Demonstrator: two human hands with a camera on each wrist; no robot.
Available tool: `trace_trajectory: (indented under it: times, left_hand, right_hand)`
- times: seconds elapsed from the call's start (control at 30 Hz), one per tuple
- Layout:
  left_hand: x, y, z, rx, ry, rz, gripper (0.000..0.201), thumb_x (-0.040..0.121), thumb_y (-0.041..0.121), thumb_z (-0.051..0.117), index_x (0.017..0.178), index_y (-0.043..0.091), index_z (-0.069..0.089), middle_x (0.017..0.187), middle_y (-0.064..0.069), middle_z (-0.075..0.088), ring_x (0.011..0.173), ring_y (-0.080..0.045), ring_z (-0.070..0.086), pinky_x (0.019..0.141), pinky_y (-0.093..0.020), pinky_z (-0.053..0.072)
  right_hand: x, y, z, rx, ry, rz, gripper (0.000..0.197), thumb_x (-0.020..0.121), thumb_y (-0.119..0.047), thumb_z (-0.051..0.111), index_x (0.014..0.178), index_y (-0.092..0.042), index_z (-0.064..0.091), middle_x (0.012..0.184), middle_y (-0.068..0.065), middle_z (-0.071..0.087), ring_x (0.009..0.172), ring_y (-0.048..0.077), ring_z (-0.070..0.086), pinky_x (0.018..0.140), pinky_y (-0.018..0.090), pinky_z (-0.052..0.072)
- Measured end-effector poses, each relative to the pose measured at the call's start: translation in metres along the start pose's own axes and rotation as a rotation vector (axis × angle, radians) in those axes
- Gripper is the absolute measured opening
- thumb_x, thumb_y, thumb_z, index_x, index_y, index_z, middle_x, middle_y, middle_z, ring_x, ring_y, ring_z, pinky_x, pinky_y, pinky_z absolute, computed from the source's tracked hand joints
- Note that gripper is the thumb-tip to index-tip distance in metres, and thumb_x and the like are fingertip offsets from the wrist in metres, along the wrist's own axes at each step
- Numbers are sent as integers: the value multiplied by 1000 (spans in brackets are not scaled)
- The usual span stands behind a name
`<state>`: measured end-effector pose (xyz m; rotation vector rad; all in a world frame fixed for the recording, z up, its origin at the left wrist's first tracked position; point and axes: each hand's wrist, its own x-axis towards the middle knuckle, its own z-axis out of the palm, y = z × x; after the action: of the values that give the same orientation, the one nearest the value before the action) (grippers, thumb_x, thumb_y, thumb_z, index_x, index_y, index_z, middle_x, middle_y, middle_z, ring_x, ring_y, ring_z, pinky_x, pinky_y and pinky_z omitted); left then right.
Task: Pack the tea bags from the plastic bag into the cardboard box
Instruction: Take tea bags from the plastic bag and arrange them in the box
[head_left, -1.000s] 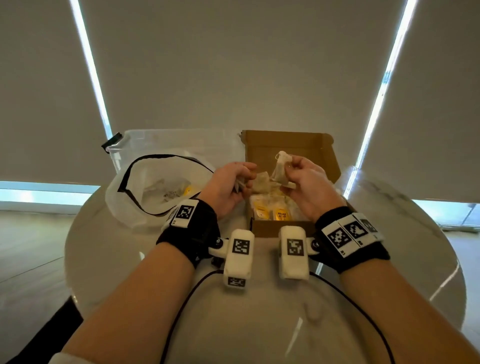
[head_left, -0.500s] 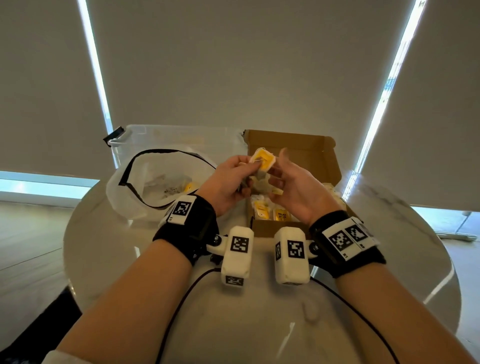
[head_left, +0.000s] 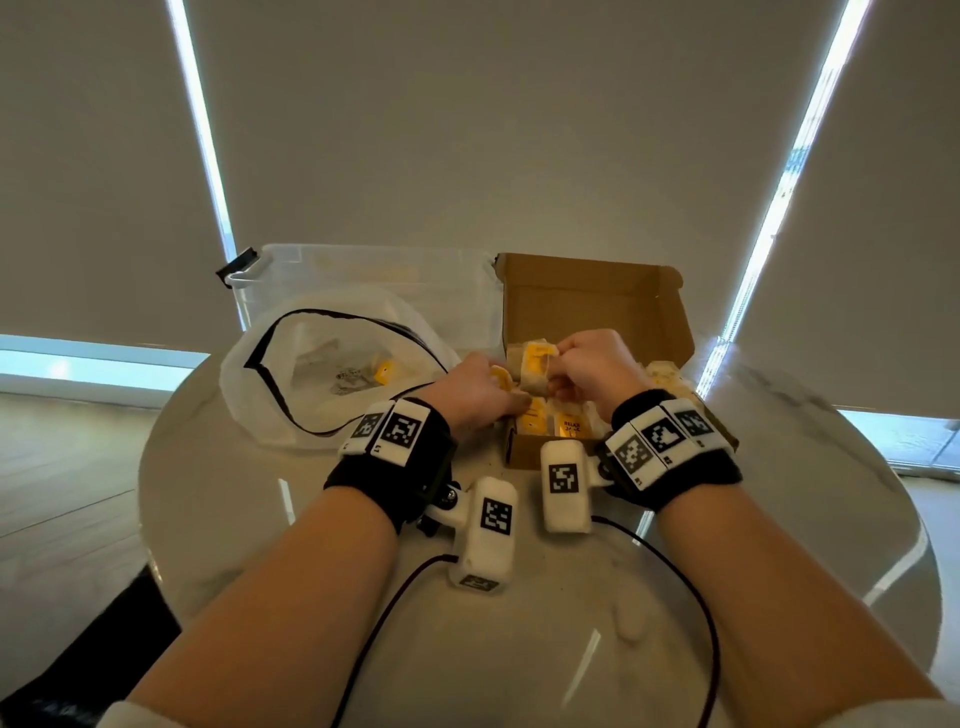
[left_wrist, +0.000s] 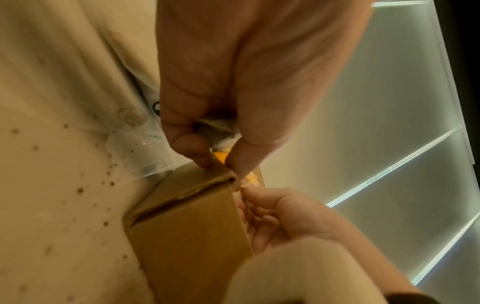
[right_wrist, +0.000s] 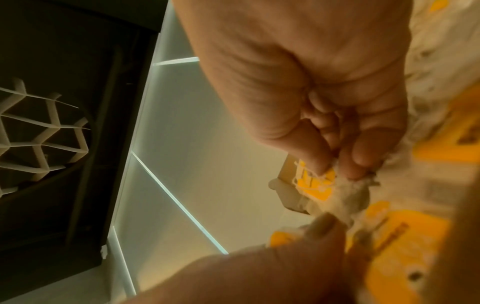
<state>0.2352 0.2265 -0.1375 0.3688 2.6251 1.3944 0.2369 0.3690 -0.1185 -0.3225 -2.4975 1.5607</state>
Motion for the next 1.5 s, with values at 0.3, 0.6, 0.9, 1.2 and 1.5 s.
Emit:
trace_trajectory:
  times: [0.3,0.6,0.9,1.2,1.5]
  left_hand:
    - [1,5,0,-171,93,-6,14,93,22,52,102,14,59,90,-9,63,75,-17,57,72,-34,53]
    - [-12,19,-11,-840,101,16,36,94,12,55,129,10,48,102,-9,59,79,-13,60,58,-21,56]
    - [-18,19,-12,-981,63,39,30,89,9,61,118,8,55,97,-10,66,78,-15,67,63,-22,58]
    - [-15,10,-9,-419,123,18,24,89,4,60,112,6,58,79,-6,62,59,-8,55,51,-13,50]
    - [-14,8,-5,-142,91,-14,33,83,8,69,114,10,56,80,0,57,65,-5,56,45,-8,47]
  right_hand:
    - [13,2,15,-82,35,-101,21,77,2,69,65,-14,63,87,14,68,84,28,68,75,42,59]
    - [-21,-15,-2,-12,47,-291,14,91,-21,60,78,-22,64,83,-4,62,81,11,59,72,27,53]
    - [-38,-13,-12,305,-105,-221,8,83,-15,69,91,-14,67,82,-1,66,72,12,59,63,25,51]
    - [-25,-8,-21,192,125,-239,8,89,-7,61,90,-15,57,85,7,67,68,14,67,62,23,58]
    - [-6,-5,-1,-93,-42,-185,31,77,-1,72,104,-9,57,96,11,65,82,21,68,73,33,59]
